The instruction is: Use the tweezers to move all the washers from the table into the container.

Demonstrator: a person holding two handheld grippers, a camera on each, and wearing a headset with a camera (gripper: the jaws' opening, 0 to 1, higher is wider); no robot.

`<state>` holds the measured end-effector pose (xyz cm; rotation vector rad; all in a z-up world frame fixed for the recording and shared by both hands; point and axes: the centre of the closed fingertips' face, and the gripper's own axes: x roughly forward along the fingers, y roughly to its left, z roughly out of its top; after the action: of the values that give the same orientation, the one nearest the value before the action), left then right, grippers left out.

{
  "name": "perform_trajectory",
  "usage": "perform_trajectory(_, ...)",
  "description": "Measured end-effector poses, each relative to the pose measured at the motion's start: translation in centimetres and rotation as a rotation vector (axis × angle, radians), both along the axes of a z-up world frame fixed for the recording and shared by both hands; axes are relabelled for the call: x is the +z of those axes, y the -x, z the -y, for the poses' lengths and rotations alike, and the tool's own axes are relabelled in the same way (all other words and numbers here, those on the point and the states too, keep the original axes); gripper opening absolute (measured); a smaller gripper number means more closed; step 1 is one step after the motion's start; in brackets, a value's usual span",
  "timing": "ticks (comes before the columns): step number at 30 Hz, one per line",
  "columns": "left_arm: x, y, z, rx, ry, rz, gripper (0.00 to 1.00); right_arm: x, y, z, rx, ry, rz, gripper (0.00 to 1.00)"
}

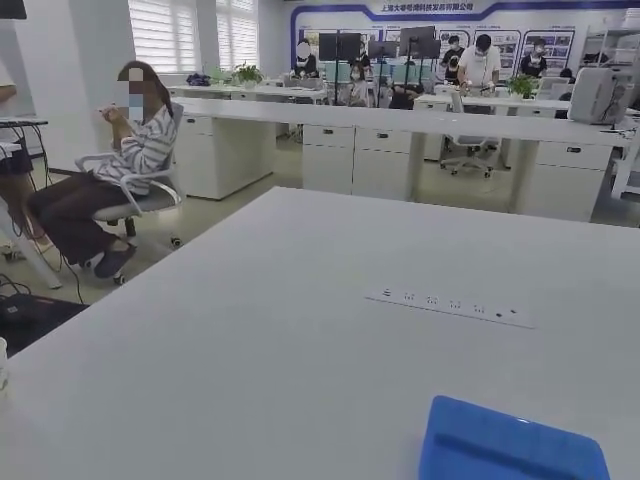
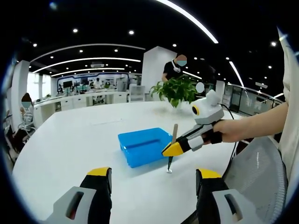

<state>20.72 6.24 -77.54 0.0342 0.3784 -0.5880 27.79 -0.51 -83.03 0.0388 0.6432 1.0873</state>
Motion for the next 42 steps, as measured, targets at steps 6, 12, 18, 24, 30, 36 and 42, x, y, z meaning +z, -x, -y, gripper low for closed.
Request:
perform_trajectory(6, -0.1, 0.1, 0.1, -0.006, -0.007, -0.005, 0.74, -0.8, 0.3, 0.2, 0.025, 0.038, 0.000, 0.04)
perform_trajectory(12, -0.2, 0.1, 0.2, -0.011, -0.009, -0.007, 0.74, -0.8, 0.6, -0.1, 0.051, 0.058, 0.036, 0.04)
perform_trajectory(18, -0.3, 0.1, 0.2, -0.013, -0.011, -0.009, 0.74, -0.8, 1.5, -0.7, 0.114, 0.107, 0.111, 0.05)
perform_trajectory(24, -0.3, 0.1, 0.2, -0.015, -0.014, -0.012, 0.74, -0.8, 1.7, -0.6, 0.123, 0.117, 0.161, 0.04)
perform_trajectory(30, -0.2, 0.1, 0.2, -0.018, -0.014, -0.010, 0.74, -0.8, 1.1, -0.2, 0.095, 0.108, 0.155, 0.03)
perform_trajectory(36, -0.1, 0.1, 0.1, -0.007, -0.008, -0.006, 0.74, -0.6, 0.7, -0.2, 0.066, 0.096, 0.138, 0.03)
perform_trajectory(42, 0.1, -0.1, -0.1, 0.000, -0.001, 0.000, 0.74, 1.1, -0.4, -0.1, 0.005, -0.001, 0.091, 0.03)
